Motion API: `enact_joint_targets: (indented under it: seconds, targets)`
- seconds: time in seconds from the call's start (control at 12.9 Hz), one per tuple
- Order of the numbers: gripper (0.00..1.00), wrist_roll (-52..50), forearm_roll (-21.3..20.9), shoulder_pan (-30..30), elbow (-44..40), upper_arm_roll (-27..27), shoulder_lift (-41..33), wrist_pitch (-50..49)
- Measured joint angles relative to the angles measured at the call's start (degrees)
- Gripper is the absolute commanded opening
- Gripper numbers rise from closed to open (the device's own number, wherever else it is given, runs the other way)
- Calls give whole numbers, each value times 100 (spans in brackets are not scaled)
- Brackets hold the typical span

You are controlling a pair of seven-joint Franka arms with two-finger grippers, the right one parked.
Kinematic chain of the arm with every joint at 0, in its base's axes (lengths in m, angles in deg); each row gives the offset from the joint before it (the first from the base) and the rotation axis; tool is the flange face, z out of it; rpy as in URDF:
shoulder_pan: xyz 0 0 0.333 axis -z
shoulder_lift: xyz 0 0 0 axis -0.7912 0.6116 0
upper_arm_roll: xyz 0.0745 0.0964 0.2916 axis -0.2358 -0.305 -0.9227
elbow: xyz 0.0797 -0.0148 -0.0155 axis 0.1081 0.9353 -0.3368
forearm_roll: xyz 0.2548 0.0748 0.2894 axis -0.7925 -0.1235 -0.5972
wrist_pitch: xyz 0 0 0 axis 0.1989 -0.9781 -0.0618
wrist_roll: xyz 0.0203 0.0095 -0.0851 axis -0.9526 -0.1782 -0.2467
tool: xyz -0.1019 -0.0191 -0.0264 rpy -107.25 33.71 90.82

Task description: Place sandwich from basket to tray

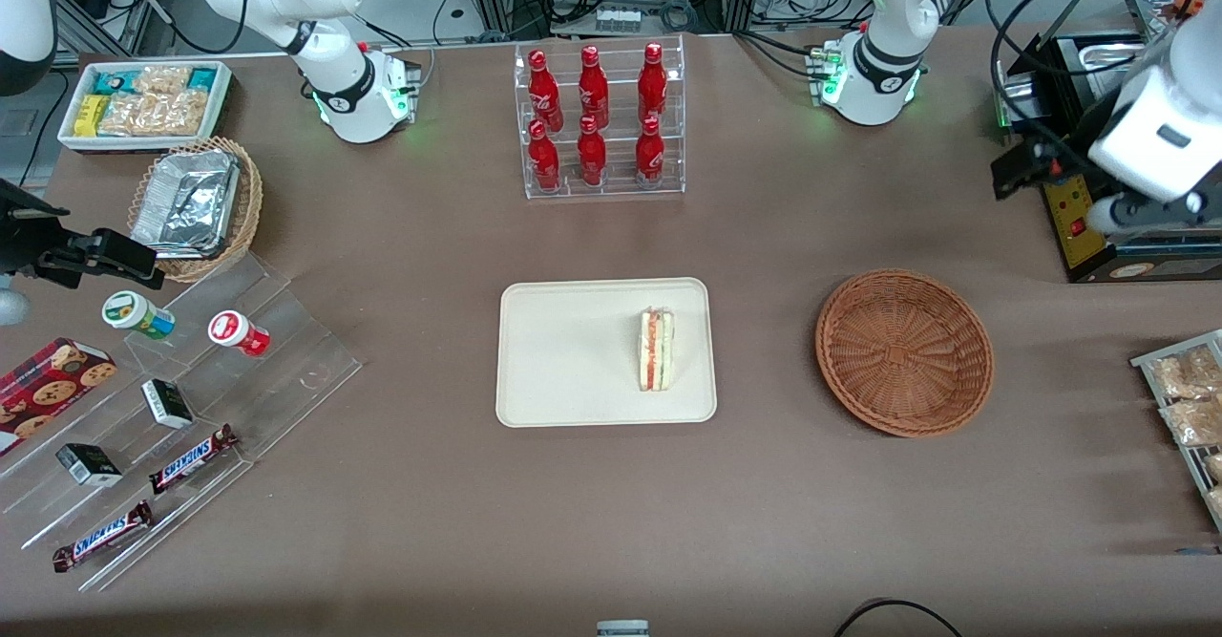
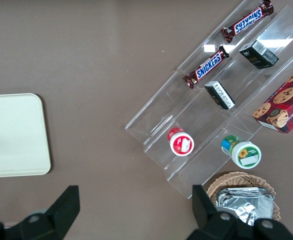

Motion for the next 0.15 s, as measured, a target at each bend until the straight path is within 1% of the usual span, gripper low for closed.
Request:
enact_joint_targets:
  seconds: [0.15]
  targets:
    - [100,4,-19,-1,237,-1,-218,-41]
